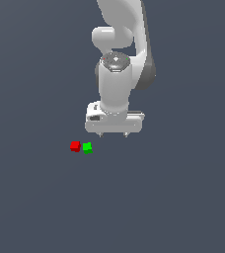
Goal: Stack the red cube on top of the green cube.
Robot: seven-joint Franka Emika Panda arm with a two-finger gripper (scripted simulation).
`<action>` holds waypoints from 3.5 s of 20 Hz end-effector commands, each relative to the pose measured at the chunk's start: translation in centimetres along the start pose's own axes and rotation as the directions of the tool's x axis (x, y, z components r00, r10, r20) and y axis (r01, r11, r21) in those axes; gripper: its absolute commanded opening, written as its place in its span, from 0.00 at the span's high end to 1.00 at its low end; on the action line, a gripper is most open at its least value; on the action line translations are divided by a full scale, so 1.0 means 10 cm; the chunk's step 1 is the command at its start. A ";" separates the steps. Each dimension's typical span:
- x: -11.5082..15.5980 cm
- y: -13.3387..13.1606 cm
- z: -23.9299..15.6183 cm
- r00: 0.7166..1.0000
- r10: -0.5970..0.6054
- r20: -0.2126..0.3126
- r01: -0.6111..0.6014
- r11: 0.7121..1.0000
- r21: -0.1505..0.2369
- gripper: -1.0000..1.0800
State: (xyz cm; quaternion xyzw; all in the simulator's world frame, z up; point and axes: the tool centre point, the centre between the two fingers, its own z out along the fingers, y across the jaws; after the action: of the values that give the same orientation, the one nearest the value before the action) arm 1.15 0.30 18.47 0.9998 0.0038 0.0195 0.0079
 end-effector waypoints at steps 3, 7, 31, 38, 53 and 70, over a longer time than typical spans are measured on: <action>0.00 0.00 0.00 1.000 0.003 0.000 -0.003 1.000 0.000 0.04; 0.02 0.03 0.02 1.000 0.031 0.001 -0.031 1.000 -0.001 0.04; 0.23 0.96 0.53 0.746 0.665 0.012 -0.665 0.747 -0.017 0.04; 0.13 1.32 0.72 0.541 0.841 0.014 -0.841 0.541 -0.024 0.04; -0.34 1.86 1.08 0.060 0.998 0.013 -0.997 0.060 -0.037 0.04; -0.48 1.93 1.22 -0.053 0.998 0.013 -0.998 -0.053 -0.040 0.04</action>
State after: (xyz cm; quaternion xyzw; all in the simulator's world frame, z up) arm -3.04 -19.29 6.73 0.6908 -0.7230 0.0004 0.0000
